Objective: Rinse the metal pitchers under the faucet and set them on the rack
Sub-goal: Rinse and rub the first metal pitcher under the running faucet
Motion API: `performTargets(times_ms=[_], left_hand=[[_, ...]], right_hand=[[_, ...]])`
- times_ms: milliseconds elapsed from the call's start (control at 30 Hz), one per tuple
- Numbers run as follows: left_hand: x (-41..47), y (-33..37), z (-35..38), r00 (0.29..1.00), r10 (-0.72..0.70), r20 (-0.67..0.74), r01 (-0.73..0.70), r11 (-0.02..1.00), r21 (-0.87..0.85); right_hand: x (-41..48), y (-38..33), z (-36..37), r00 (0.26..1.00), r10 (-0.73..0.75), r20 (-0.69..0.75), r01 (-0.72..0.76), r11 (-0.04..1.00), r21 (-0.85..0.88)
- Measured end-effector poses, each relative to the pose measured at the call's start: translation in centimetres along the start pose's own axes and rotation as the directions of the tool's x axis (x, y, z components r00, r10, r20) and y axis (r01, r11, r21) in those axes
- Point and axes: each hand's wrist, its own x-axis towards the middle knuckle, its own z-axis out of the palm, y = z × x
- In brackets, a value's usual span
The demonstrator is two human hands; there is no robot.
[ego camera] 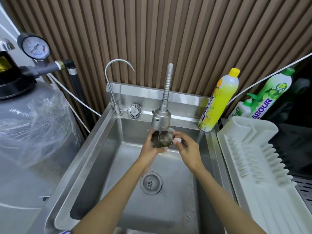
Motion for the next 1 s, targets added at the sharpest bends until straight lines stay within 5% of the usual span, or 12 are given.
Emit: performTargets(times_ms=[133,367,500,800,900,1000], left_hand=[[0.2,-0.2,-0.8,0.993,0.062,0.102,-0.081,0.977,0.196],[-0.1,1.3,-1.2,0.938,0.336,-0.084,-0.251,0.826,0.505],[-1.0,3.4,-1.4,0.908,0.412,0.081,-0.365,0.681,0.635],[-2.7,2.1,-1.6,0.962,0.268,-0.048,-0.137,0.628,0.766],[-2.8,0.5,-1.0,0.988,0.055,-0.142,0.046,0.779,0.626],[-2.9,-0.4,-0.6,0.989,-0.146,-0.031,0.148,0.936,0.321]], right_hand=[[-0.4,0.9,0.3,0.980,0.198,0.001,-0.190,0.939,0.287],[-0.5,0.5,2.2,0.960,0.267,0.091,-0.262,0.726,0.636],[-1.0,1.1,2.6,0.929,0.328,0.170,-0.335,0.552,0.764],[-0.3,-0.1,0.3,0.892,0.416,0.174,-0.451,0.814,0.366],[0.7,-1.3,-1.2,0.903,0.403,0.152,-0.421,0.900,0.112],[1.2,-2.6,-2.2,0.957,0.272,0.103,-0.248,0.948,-0.198]])
